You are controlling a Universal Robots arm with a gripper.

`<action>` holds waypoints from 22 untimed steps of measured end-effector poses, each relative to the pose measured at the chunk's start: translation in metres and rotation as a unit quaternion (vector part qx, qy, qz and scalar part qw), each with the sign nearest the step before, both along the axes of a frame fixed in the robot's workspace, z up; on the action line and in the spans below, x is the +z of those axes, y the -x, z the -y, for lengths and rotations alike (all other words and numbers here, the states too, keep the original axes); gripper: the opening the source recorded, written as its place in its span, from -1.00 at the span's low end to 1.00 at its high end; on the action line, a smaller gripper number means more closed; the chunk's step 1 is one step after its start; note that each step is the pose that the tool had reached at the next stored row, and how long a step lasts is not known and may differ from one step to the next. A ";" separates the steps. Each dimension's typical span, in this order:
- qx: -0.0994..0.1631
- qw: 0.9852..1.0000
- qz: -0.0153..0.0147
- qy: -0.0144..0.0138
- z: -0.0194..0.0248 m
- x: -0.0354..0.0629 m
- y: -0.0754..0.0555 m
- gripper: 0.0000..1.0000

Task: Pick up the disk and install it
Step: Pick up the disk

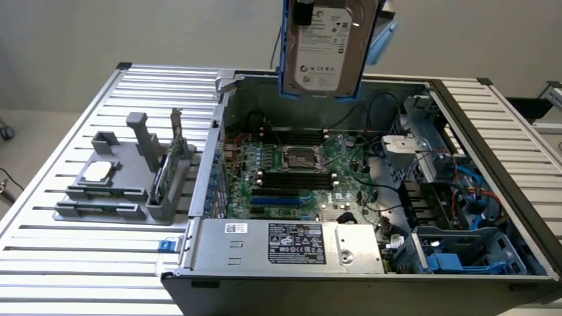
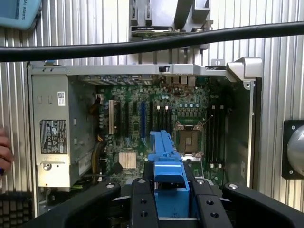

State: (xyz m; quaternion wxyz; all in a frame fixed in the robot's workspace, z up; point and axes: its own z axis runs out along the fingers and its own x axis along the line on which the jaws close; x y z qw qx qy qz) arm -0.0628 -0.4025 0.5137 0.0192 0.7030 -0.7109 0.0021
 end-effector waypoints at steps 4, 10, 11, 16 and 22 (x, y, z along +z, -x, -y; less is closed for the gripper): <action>0.000 1.000 0.000 0.000 0.0073 0.0000 -0.009 -0.35; 0.000 1.000 0.000 -0.001 0.0197 0.0000 -0.021 -0.35; 0.000 1.000 -0.001 -0.001 0.0220 0.0000 -0.022 -0.35; 0.000 1.000 -0.001 -0.003 0.0332 0.0000 -0.029 -0.35; 0.000 1.000 -0.002 -0.005 0.0465 0.0000 -0.035 -0.35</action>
